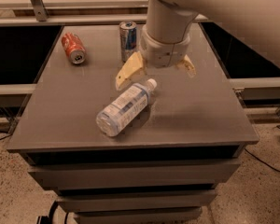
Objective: Place blue plastic bottle upright
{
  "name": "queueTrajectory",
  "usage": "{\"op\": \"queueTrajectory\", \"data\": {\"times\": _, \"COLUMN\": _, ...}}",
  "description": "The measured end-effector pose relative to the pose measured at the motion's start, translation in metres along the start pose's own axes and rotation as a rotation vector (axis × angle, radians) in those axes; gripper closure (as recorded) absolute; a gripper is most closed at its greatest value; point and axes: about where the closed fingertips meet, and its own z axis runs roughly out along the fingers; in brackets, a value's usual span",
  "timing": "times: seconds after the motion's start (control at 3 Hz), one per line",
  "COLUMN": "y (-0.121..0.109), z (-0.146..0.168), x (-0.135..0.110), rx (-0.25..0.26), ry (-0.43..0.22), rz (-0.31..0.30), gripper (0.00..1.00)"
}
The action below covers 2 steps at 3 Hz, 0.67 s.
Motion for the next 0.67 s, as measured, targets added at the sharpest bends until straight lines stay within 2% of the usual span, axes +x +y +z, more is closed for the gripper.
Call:
{"op": "queueTrajectory", "data": {"times": 0.33, "y": 0.013, "z": 0.01, "x": -0.007, "rx": 0.033, "ry": 0.008, "rz": 0.128, "gripper": 0.0}}
{"op": "queueTrajectory", "data": {"times": 0.67, "y": 0.026, "z": 0.023, "x": -0.01, "rx": 0.047, "ry": 0.034, "rz": 0.283, "gripper": 0.0}}
